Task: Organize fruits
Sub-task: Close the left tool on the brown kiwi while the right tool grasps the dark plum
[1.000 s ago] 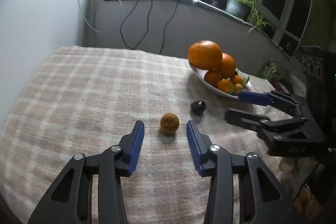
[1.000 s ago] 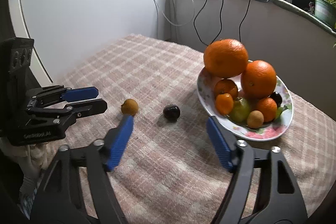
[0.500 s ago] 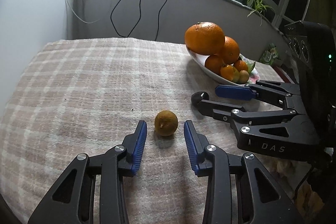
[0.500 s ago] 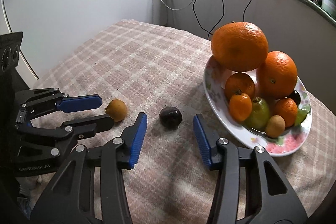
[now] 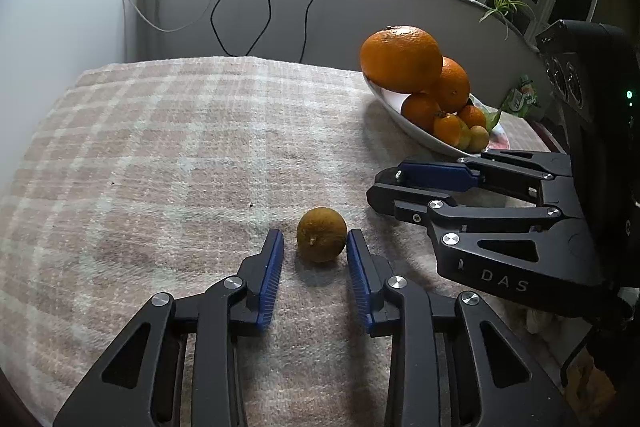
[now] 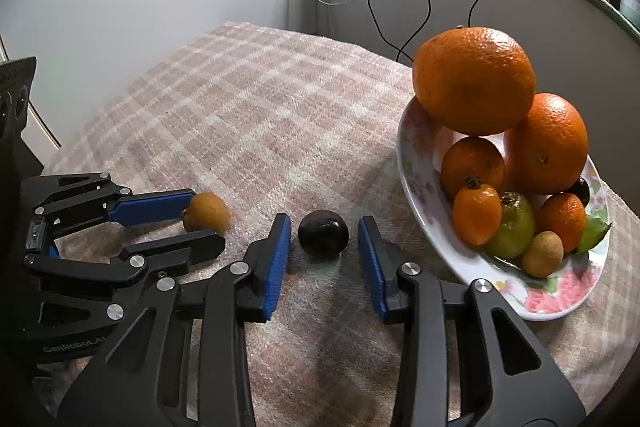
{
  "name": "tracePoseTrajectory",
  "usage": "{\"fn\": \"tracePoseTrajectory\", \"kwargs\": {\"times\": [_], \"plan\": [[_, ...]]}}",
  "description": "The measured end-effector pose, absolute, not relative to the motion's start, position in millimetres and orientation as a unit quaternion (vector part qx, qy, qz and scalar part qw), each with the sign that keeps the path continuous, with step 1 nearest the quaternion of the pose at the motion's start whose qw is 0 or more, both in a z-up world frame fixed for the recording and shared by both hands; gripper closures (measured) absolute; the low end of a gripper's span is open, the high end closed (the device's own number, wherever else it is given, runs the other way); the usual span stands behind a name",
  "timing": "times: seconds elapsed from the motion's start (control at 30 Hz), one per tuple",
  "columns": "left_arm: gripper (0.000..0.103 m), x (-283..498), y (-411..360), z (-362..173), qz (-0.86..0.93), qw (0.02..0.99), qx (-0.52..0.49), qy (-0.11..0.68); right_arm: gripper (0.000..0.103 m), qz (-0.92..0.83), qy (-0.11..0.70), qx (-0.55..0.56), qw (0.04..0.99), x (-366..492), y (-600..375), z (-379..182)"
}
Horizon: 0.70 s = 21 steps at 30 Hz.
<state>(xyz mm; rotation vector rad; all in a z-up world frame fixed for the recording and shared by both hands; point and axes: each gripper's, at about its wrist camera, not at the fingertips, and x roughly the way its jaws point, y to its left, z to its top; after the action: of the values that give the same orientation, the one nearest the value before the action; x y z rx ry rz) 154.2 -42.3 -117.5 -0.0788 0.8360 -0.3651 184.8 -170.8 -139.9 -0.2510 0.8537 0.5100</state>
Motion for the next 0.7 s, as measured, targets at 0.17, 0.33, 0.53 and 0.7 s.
{"fn": "tracePoseTrajectory", "kwargs": {"times": [0.17,0.33,0.53,0.7], "plan": [[0.074,155,-43,-118,-0.173,0.898,-0.037,0.403,0.073,0.244,0.409,-0.119,0.871,185,-170,-141],[0.078,155,-41,-119,-0.172,0.899,-0.042,0.400,0.077,0.246,0.408,-0.119,0.871,186,-172,-141],[0.080,154,-40,-118,-0.173,0.900,-0.047,0.397,0.078,0.247,0.405,-0.109,0.874,187,-175,-141],[0.080,152,-38,-117,-0.176,0.901,-0.050,0.393,0.078,0.247,0.398,-0.098,0.878,185,-180,-137]]}}
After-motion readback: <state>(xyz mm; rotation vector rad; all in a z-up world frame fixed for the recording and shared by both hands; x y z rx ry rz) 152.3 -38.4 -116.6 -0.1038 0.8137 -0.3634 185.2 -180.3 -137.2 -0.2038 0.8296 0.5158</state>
